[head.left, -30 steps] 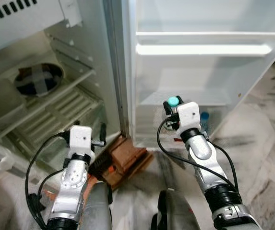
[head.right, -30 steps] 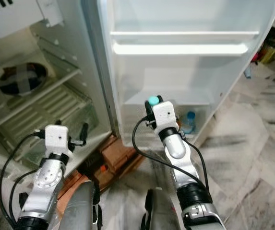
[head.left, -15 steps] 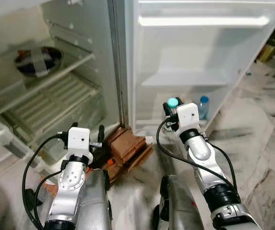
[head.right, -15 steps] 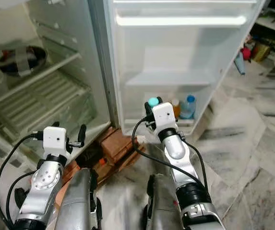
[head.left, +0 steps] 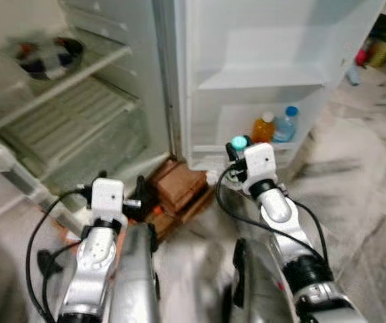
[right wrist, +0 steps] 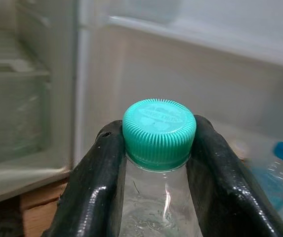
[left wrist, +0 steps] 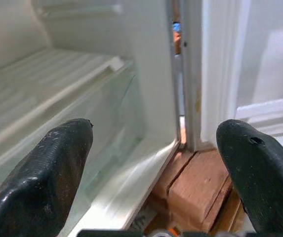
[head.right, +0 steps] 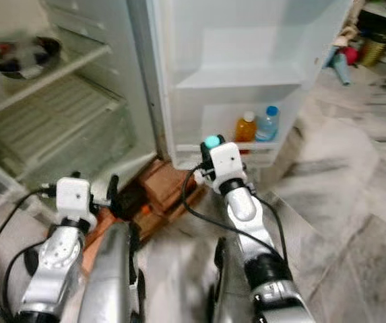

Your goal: Restocking fridge

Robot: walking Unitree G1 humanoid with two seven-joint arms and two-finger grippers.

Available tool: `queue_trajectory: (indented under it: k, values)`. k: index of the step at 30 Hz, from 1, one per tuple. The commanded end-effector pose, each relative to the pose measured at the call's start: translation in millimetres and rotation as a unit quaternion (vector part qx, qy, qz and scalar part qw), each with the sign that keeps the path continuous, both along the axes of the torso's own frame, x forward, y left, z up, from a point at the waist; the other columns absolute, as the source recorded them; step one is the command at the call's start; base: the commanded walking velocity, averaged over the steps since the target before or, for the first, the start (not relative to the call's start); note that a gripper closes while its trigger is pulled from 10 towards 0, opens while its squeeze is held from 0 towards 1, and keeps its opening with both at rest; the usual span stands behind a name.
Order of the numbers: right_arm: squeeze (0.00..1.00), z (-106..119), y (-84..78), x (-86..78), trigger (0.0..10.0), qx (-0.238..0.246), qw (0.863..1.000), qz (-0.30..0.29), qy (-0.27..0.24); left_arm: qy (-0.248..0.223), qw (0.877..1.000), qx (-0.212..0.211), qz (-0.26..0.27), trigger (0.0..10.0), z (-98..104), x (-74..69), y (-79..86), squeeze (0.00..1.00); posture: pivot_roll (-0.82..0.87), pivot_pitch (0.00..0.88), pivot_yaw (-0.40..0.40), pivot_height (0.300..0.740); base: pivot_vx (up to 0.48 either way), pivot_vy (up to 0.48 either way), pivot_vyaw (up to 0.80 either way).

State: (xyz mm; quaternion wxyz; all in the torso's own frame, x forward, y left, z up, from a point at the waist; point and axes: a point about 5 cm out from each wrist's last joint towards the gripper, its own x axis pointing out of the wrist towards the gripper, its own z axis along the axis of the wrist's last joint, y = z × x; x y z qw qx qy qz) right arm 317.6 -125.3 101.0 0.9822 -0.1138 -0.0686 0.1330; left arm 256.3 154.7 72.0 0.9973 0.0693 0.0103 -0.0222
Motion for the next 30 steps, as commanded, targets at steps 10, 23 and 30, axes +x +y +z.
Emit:
queue_trajectory:
  k: [10, 23, 30]
  values:
    - [0.00, 14.4, 6.6, 3.1, 10.0, -0.008, 0.999, 0.017, -0.042, -0.005, 1.000, 0.002, -0.006, 10.0, 3.6, 0.7, -2.0, 0.00, 0.10, 0.130, 0.016, 0.566, 0.430, 0.000, 0.00]
    - [0.00, 18.9, 20.1, 1.2, 10.0, 0.004, 0.996, 0.068, -0.051, 0.002, 1.000, -0.007, -0.001, 10.0, 1.5, 0.1, -2.9, 0.00, 0.10, 0.135, 0.016, 0.566, 0.106, 0.000, 0.00]
    - [0.00, 17.2, 26.6, 0.6, 10.0, 0.011, 0.994, 0.094, -0.046, 0.004, 1.000, -0.005, 0.004, 10.0, 1.4, -1.5, -1.3, 0.00, 0.11, 0.146, 0.020, 0.566, 0.000, 0.000, 0.00]
